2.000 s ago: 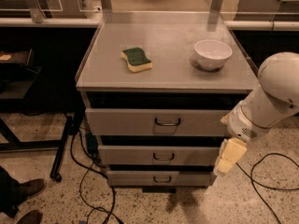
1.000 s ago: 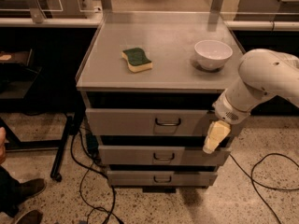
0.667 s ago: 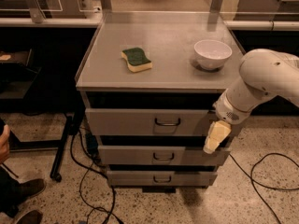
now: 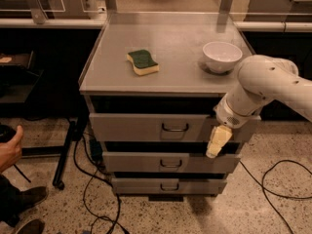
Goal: Open top drawer
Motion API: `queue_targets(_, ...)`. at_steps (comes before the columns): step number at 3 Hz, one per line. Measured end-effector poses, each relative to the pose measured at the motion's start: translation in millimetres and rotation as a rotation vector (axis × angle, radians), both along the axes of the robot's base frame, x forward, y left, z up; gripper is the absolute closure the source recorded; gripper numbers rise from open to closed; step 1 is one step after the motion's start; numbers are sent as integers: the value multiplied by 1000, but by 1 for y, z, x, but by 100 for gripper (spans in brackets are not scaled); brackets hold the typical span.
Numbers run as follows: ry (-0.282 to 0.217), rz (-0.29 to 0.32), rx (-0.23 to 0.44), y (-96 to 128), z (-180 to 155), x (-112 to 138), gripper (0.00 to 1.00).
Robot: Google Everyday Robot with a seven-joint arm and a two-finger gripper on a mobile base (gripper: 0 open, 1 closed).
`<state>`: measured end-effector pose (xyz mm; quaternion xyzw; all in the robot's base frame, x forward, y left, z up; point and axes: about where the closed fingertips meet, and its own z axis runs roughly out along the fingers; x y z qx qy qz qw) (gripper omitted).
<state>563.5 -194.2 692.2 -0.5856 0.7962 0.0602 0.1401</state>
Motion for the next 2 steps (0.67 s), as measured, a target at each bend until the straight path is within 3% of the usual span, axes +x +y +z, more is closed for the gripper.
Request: queue_targets(2,10,24,4,11,-17,13,0)
